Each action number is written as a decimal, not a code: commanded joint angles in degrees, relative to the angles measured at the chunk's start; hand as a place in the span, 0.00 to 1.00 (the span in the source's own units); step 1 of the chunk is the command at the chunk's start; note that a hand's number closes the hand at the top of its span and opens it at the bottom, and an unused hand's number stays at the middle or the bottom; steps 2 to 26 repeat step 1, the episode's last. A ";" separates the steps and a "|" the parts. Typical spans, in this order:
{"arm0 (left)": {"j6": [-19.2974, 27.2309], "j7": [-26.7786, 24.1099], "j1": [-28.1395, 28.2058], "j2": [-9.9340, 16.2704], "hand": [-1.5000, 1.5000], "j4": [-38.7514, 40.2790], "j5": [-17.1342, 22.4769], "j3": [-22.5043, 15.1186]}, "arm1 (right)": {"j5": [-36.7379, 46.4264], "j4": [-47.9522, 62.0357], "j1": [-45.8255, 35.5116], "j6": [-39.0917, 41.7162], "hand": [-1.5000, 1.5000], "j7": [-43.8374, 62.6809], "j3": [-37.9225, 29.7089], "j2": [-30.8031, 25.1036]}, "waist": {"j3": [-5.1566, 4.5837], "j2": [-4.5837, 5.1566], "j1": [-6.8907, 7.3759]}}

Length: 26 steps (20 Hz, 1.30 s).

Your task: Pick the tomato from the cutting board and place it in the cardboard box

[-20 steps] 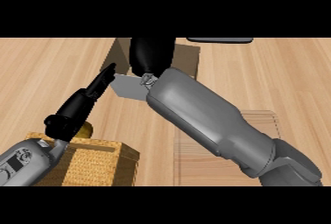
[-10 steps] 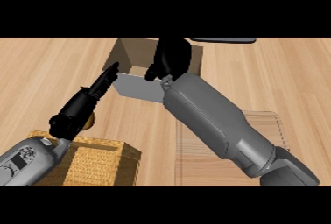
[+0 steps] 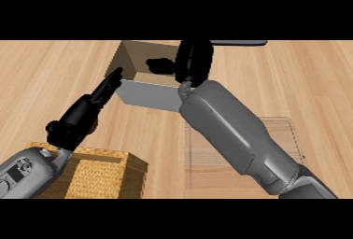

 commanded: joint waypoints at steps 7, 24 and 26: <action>0.81 -0.92 2.33 -4.06 0.50 2.86 0.40 -0.40 | -2.47 -5.26 3.89 -11.61 0.00 -2.36 -1.75 0.27 | -1.13 0.05 -1.74; 0.81 -0.92 2.33 -4.06 0.50 2.86 0.40 -0.40 | -2.47 -5.26 3.89 -11.61 0.00 -2.36 -1.75 0.27 | -1.13 0.05 -1.74; 0.81 -0.92 2.33 -4.06 0.50 2.86 0.40 -0.40 | -2.47 -5.26 3.89 -11.61 0.00 -2.36 -1.75 0.27 | -1.13 0.05 -1.74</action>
